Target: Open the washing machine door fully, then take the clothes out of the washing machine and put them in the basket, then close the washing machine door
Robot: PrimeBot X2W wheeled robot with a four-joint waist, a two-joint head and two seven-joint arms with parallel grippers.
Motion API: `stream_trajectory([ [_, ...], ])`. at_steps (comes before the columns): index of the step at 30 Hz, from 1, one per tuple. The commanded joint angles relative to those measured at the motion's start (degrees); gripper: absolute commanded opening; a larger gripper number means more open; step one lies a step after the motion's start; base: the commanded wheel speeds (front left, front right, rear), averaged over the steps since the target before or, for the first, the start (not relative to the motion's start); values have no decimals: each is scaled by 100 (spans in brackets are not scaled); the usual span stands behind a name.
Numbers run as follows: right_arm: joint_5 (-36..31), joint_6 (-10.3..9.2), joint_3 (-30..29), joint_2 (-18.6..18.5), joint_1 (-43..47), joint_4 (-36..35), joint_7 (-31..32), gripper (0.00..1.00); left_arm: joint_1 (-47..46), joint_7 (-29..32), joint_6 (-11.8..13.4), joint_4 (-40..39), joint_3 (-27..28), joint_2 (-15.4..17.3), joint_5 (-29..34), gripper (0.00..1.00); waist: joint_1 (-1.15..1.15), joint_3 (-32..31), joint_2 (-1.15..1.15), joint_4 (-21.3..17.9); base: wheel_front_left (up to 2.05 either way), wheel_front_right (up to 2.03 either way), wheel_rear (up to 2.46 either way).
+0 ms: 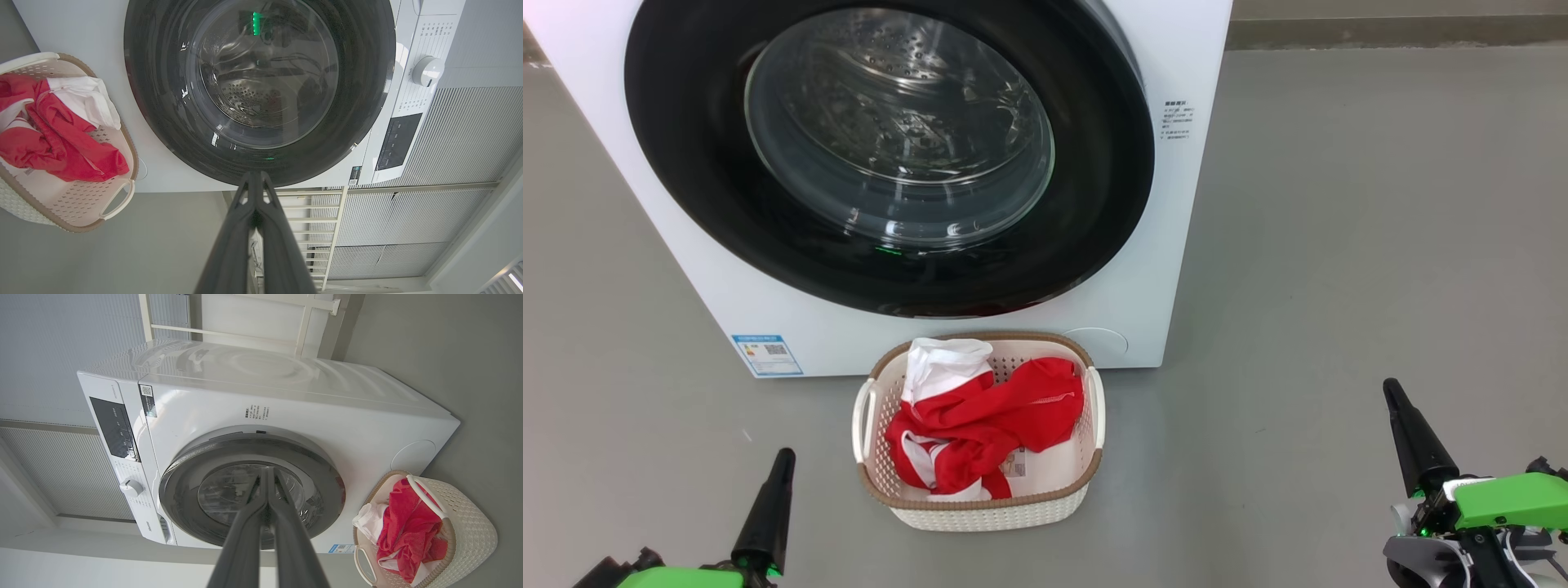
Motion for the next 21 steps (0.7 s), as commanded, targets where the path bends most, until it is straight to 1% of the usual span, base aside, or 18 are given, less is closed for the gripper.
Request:
stream_trajectory([
  [1, -34, -4, 94, -42, -241, -141, 30, 0, -225, 33, -41, -119, 203, 86, -39, 0, 0, 0, 0, 0, 0, 0, 0],
  [21, -59, -4, 65, -21, -244, -140, 54, 0, -225, 33, -41, -120, 203, 86, -39, 0, 0, 0, 0, 0, 0, 0, 0],
])
